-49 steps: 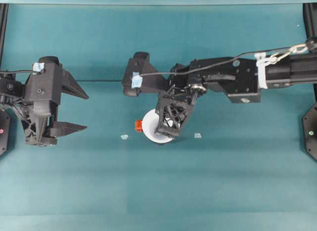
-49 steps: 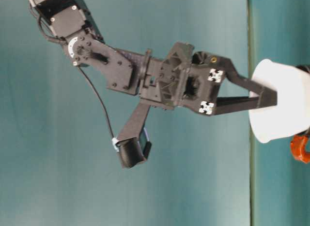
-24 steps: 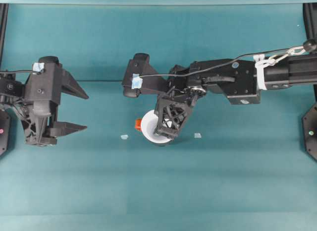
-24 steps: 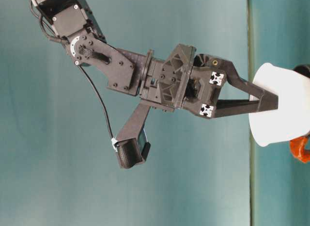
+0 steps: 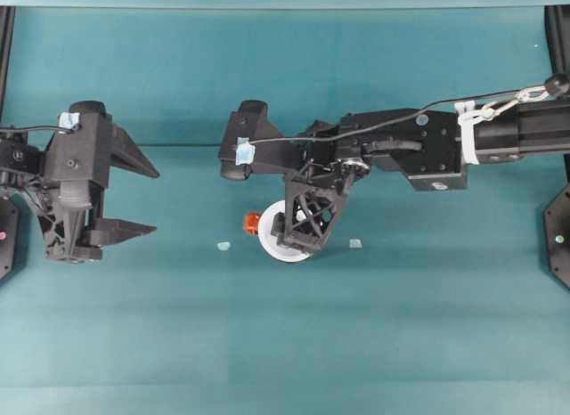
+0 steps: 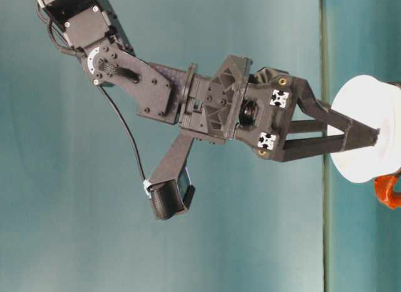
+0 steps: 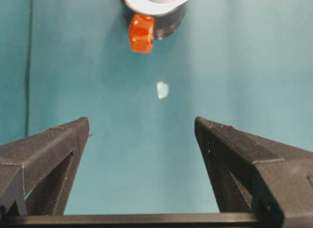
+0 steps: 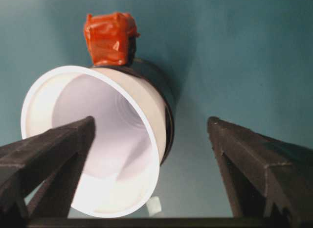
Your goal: Put the paper cup into the moved red handle cup holder.
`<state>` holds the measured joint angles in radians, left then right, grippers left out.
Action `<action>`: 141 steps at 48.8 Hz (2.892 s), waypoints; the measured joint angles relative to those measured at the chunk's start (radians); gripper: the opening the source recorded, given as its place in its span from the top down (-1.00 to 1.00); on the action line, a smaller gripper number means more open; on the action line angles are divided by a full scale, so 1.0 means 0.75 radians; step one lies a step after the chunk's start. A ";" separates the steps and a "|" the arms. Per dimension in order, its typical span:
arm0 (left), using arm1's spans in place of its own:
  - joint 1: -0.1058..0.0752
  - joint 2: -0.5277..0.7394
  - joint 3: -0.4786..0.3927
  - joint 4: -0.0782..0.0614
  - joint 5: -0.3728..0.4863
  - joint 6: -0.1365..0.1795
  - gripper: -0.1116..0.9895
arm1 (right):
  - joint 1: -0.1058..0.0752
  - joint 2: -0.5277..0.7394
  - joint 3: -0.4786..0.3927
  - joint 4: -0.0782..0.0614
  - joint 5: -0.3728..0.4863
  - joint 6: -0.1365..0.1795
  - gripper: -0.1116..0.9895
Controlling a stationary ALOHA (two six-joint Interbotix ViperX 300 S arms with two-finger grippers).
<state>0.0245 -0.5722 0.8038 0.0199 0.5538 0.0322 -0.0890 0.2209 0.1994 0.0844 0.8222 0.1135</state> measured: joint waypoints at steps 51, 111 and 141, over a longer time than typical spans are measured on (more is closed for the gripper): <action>0.000 -0.012 0.008 0.000 0.000 0.000 -0.95 | 0.031 -0.483 0.155 -0.043 -0.086 -0.004 -0.71; -0.006 -0.039 0.018 0.000 0.002 -0.004 -0.95 | 0.049 -0.957 0.628 -0.065 -0.417 -0.004 -0.70; -0.008 -0.039 0.018 0.000 0.002 -0.004 -0.95 | 0.049 -0.959 0.638 -0.065 -0.419 -0.006 -0.70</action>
<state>0.0184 -0.6013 0.8176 0.0199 0.5553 0.0291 -0.0522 -0.4985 0.6780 0.0353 0.5077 0.1089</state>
